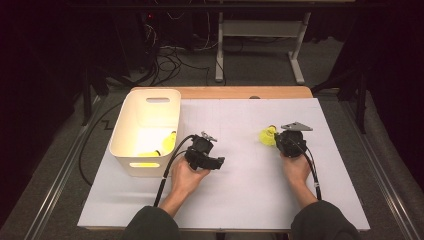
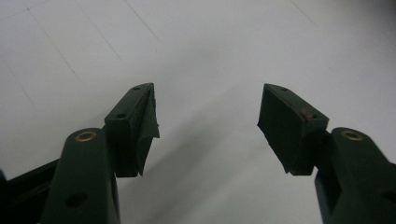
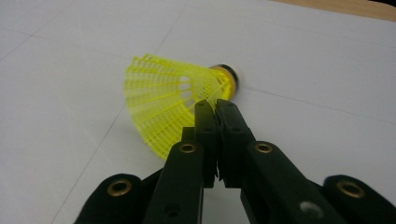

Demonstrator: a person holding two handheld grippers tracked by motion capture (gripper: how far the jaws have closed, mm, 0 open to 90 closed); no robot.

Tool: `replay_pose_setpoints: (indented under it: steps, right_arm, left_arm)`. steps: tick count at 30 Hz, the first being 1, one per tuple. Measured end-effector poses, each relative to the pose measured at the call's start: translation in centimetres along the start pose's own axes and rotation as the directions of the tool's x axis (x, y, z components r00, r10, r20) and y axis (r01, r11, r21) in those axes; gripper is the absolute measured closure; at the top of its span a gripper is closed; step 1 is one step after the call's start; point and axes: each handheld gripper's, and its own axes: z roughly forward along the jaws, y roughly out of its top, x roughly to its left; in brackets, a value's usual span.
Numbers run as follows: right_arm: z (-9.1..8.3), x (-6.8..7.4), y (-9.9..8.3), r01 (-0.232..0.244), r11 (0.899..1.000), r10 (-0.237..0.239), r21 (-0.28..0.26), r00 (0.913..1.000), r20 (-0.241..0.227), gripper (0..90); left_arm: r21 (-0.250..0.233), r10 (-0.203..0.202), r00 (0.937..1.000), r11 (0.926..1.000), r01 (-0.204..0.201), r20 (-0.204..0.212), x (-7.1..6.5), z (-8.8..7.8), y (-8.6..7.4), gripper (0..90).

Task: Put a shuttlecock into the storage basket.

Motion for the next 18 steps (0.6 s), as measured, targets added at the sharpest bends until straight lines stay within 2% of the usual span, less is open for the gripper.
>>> replay_pose_setpoints:
  steps: [6, 13, 18]
  right_arm:
    - [-0.3, -0.2, -0.1, 0.011, 1.000, -0.011, -0.011, 0.9997, -0.019, 90.0]
    - [-1.1, 0.7, 0.0, 0.052, 0.998, -0.054, -0.039, 0.9963, -0.066, 90.0]
    - [-1.5, 1.1, -0.3, 0.056, 0.997, -0.061, -0.049, 0.9934, -0.098, 90.0]
  left_arm:
    - [0.005, 0.000, 1.0000, 1.0000, 0.000, -0.002, 0.1, 0.0, 0.0, 38.0]
    - [0.003, 0.002, 1.0000, 1.0000, -0.002, 0.003, 0.2, -0.2, 0.1, 38.0]
    - [0.002, 0.004, 1.0000, 1.0000, -0.004, 0.000, 0.2, -0.2, 0.1, 38.1]
